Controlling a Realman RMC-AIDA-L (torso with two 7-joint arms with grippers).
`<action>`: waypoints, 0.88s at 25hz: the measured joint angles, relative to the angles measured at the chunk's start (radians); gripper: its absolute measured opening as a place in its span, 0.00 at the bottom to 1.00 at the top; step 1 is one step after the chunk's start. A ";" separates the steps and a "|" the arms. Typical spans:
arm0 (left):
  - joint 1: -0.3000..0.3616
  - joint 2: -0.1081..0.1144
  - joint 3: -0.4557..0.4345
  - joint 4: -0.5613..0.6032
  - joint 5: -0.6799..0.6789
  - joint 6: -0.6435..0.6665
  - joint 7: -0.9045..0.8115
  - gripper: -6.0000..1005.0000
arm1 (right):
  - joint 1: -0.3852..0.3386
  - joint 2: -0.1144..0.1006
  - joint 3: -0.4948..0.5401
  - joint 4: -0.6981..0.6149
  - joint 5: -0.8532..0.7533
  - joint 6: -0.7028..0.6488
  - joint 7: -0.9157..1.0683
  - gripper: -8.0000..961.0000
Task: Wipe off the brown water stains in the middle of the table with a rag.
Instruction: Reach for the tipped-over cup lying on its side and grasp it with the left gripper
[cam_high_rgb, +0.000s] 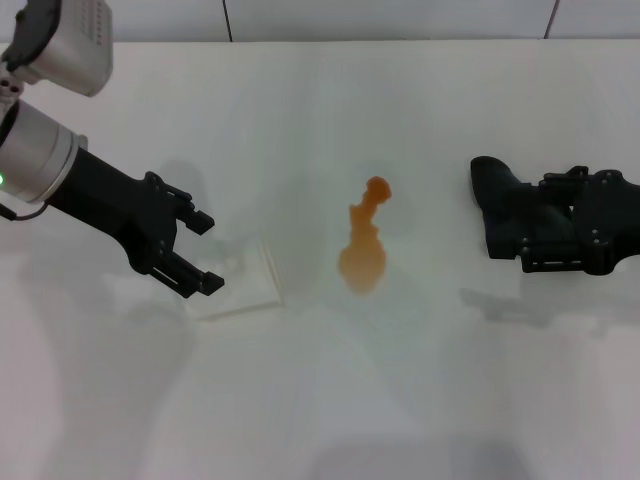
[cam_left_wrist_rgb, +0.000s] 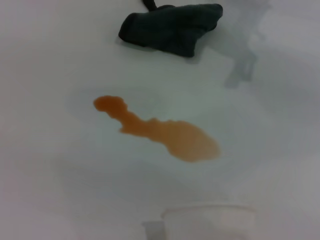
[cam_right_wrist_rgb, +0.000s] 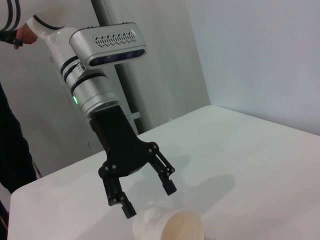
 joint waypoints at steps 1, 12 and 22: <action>0.003 0.000 0.000 0.002 0.000 -0.003 -0.001 0.87 | 0.000 0.000 0.000 0.000 -0.001 0.000 0.000 0.80; 0.018 -0.001 -0.001 0.037 0.006 -0.036 -0.005 0.87 | 0.000 0.000 0.000 0.001 -0.004 0.001 0.000 0.80; 0.018 0.000 -0.001 0.083 0.022 -0.082 -0.019 0.87 | 0.000 0.000 -0.001 0.004 -0.005 0.001 0.000 0.80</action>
